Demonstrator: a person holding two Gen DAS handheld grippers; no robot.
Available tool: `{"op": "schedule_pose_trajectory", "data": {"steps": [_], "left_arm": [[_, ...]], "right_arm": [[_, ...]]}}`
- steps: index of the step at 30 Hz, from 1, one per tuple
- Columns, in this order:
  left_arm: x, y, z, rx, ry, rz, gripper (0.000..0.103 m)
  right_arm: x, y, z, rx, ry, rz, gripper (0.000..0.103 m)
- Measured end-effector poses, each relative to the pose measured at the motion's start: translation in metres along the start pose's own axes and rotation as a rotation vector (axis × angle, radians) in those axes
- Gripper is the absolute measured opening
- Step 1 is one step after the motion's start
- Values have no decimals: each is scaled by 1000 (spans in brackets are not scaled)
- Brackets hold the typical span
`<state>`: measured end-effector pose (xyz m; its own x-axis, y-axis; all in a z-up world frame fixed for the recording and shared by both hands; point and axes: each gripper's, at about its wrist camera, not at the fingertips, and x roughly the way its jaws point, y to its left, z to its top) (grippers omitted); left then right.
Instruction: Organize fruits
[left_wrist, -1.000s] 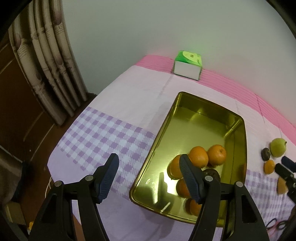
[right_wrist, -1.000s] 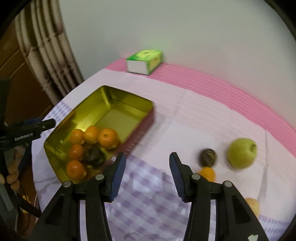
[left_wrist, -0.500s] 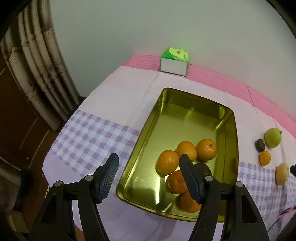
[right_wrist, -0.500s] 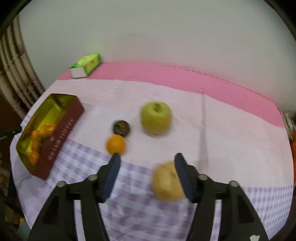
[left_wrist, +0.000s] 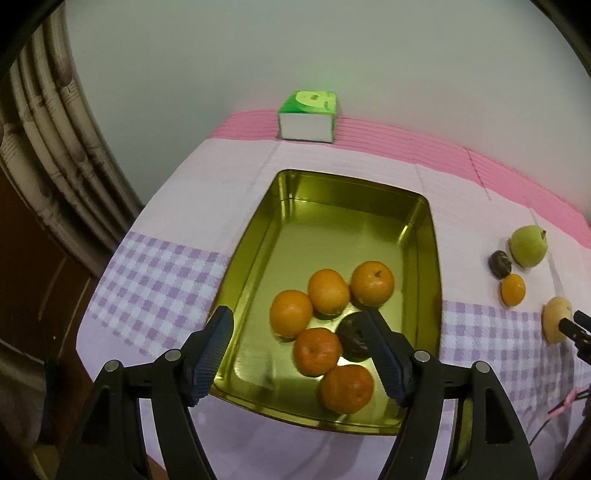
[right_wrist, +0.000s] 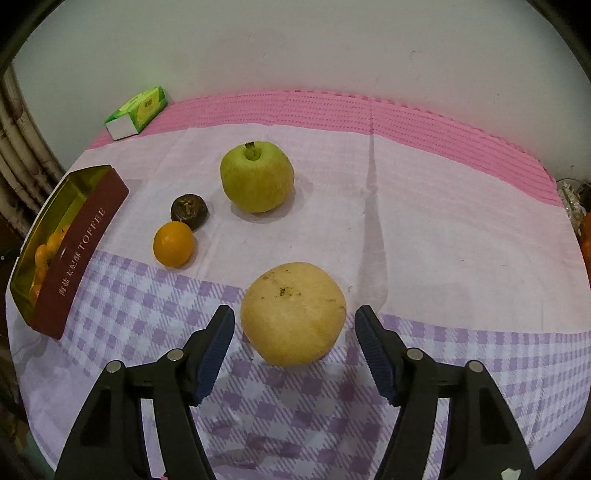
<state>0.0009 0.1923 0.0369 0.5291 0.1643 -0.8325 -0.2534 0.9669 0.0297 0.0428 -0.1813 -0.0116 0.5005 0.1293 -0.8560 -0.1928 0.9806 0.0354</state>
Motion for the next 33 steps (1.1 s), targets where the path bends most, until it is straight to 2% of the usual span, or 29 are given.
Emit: {"op": "schedule_pose_trajectory", "data": {"steps": [7, 12, 17, 26, 33], "left_arm": [[-4, -37, 5, 70, -2, -43, 72], [-8, -89, 8, 167, -8, -120, 72], [7, -145, 12, 244, 44, -208, 72], [33, -206, 18, 294, 117, -316, 72], [54, -230, 21, 302, 152, -327, 64]], "right_arm": [[0, -5, -3, 14, -12, 7, 70], [-4, -11, -3, 36, -36, 11, 71], [-13, -21, -2, 60, -63, 2, 72], [-32, -52, -7, 156, -99, -17, 74], [-29, -63, -7, 190, -100, -15, 74]]}}
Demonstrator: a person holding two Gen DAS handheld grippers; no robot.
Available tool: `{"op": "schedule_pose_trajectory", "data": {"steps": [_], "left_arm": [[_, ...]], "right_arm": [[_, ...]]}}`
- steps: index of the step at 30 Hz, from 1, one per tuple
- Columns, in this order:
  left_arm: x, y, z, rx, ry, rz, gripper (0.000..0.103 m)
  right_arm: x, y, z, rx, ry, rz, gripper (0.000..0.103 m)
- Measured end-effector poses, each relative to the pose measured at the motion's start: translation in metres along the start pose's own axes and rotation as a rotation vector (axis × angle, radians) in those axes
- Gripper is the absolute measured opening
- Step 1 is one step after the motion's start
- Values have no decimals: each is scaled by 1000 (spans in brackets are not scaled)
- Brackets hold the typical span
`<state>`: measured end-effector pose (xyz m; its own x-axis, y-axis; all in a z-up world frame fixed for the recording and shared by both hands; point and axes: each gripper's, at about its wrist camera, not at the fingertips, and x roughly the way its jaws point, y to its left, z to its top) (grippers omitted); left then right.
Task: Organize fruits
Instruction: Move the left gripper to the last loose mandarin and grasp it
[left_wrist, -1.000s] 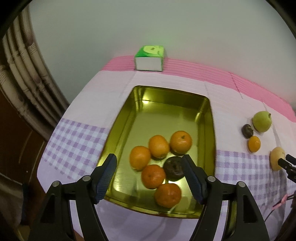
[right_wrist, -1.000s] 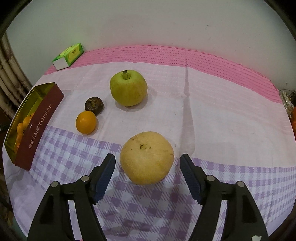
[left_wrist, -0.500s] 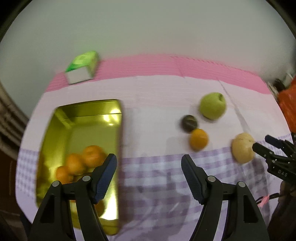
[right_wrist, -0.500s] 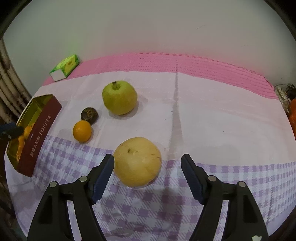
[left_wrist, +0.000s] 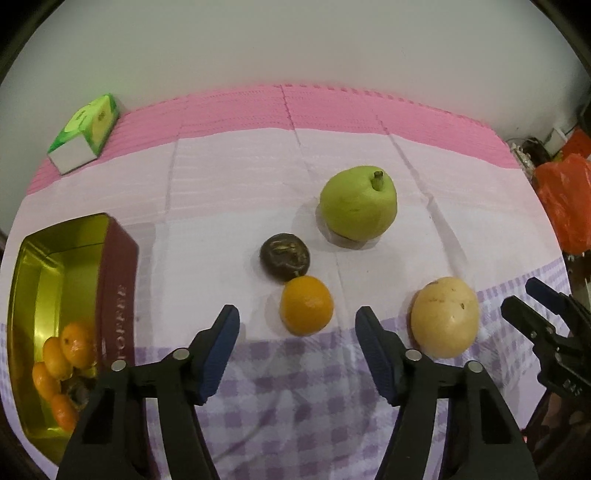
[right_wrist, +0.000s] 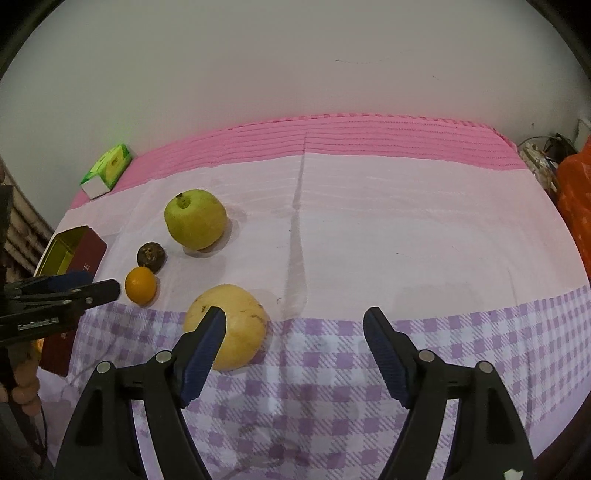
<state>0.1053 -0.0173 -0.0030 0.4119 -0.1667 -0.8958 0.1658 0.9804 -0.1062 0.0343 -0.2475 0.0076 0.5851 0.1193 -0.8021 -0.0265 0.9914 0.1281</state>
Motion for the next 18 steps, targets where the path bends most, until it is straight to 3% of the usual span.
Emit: {"op": "schedule_pose_trajectory", "data": {"steps": [18], "left_arm": [[32, -6, 5, -8, 61, 0, 38]], "right_arm": [[7, 3, -1, -35, 11, -14, 75]]}}
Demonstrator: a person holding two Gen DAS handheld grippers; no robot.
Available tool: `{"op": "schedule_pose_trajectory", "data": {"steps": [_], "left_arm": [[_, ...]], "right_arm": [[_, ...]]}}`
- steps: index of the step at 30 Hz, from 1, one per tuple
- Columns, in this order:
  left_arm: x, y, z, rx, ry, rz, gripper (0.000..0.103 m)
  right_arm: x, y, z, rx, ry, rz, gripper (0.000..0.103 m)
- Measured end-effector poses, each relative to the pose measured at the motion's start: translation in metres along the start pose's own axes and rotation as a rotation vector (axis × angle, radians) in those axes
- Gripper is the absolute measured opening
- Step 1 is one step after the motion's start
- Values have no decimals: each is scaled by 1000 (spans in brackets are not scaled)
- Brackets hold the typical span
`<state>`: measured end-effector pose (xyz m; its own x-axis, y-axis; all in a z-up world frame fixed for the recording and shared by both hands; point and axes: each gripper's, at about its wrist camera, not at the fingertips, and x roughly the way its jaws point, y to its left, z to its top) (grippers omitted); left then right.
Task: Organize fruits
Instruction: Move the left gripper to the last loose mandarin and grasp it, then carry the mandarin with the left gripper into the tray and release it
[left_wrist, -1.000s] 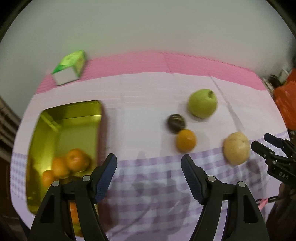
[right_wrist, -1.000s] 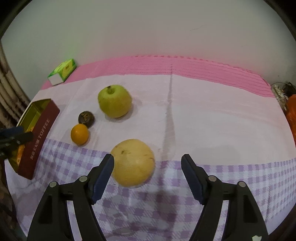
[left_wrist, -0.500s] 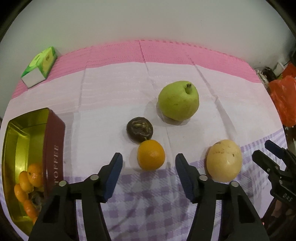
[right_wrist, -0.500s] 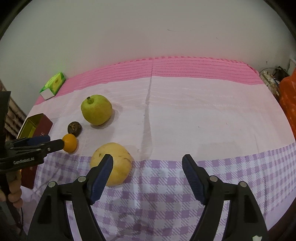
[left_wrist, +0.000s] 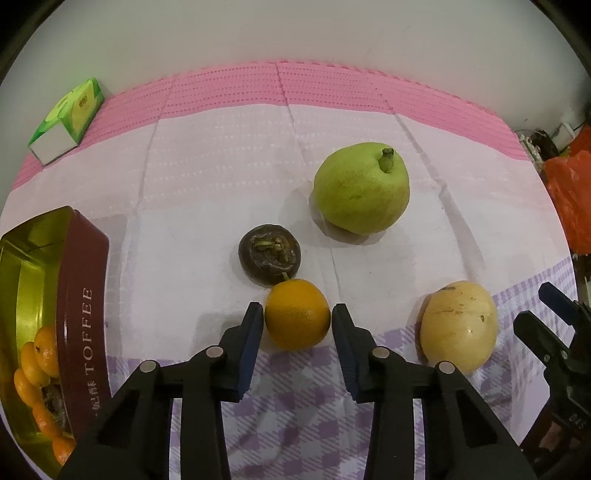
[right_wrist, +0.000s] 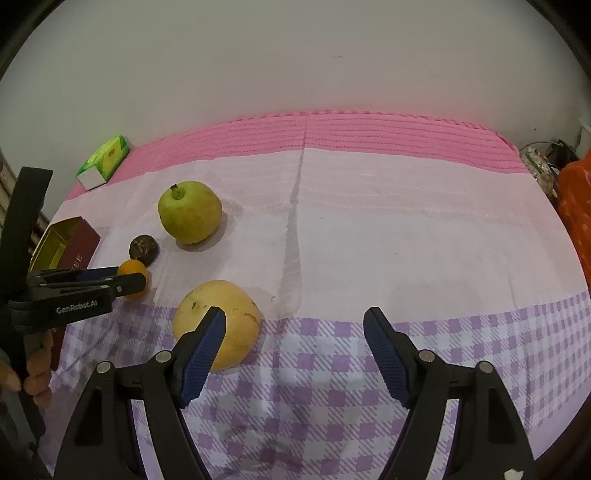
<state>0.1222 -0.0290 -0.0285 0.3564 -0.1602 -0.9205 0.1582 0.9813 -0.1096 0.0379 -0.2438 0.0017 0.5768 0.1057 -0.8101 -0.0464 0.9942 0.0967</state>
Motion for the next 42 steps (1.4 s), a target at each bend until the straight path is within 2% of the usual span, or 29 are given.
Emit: {"op": "schedule_pose_trajectory", "data": {"steps": [9, 21, 31, 42], "left_arm": [[-3, -4, -4, 32, -14, 9, 38], [-47, 19, -14, 0, -66, 5, 38], [-89, 56, -24, -61, -112, 32, 38], [-111, 130, -37, -199, -126, 144, 38]], "right_arm": [[3, -2, 0, 7, 6, -8, 75], [5, -1, -1, 11, 7, 3, 75], [6, 2, -3, 2, 11, -1, 76], [5, 3, -2, 0, 5, -2, 76]]}}
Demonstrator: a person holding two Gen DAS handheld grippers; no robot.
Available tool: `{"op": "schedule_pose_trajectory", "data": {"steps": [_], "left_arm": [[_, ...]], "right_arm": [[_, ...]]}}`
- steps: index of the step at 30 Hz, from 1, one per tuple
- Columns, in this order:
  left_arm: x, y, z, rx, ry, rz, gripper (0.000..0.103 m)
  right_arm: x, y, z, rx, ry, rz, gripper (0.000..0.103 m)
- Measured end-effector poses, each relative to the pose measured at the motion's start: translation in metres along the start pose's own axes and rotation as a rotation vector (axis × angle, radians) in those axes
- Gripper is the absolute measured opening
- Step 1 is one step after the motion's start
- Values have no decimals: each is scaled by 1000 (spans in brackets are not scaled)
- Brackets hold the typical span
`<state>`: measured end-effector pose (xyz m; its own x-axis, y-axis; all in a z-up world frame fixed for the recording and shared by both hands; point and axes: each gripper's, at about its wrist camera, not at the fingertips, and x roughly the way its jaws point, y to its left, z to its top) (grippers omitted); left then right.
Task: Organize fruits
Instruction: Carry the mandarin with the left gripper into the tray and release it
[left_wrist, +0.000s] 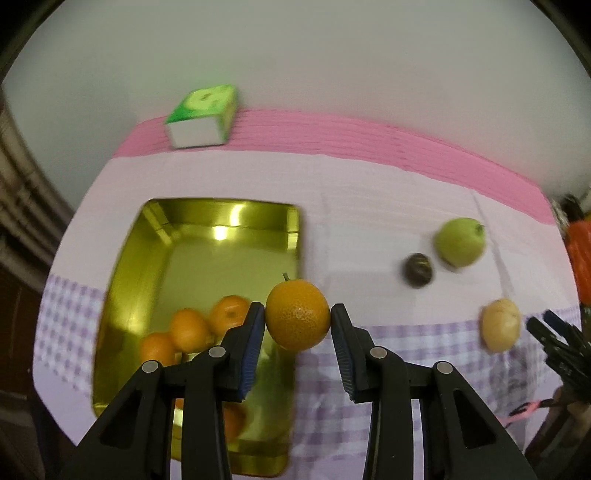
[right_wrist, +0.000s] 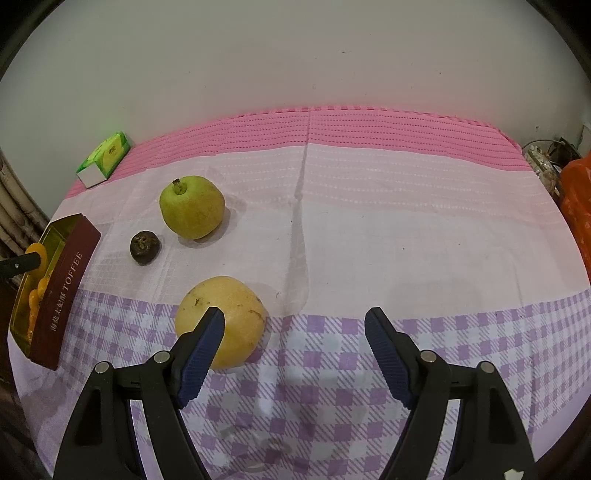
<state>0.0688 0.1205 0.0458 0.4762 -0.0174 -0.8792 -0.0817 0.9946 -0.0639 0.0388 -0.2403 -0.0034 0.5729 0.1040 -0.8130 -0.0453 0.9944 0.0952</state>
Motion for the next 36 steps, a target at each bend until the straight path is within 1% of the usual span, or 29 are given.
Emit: {"op": "schedule_pose_trajectory", "data": {"steps": [4, 14, 20, 22, 26, 36], "left_arm": [[1, 26, -4, -46, 5, 38, 38], [-4, 74, -17, -115, 15, 113, 38], [-7, 99, -35, -160, 55, 147, 38], [-6, 104, -42, -167, 71, 158, 38], [-2, 113, -55, -198, 101, 154, 38], [12, 123, -64, -219, 145, 163, 38]], "right_arm": [[-1, 1, -1, -5, 0, 2, 76], [-4, 8, -3, -23, -7, 22, 76], [-2, 14, -4, -34, 0, 39, 76], [-1, 16, -5, -36, 4, 48, 76], [1, 19, -5, -43, 7, 60, 76], [0, 26, -7, -66, 7, 70, 79]]}}
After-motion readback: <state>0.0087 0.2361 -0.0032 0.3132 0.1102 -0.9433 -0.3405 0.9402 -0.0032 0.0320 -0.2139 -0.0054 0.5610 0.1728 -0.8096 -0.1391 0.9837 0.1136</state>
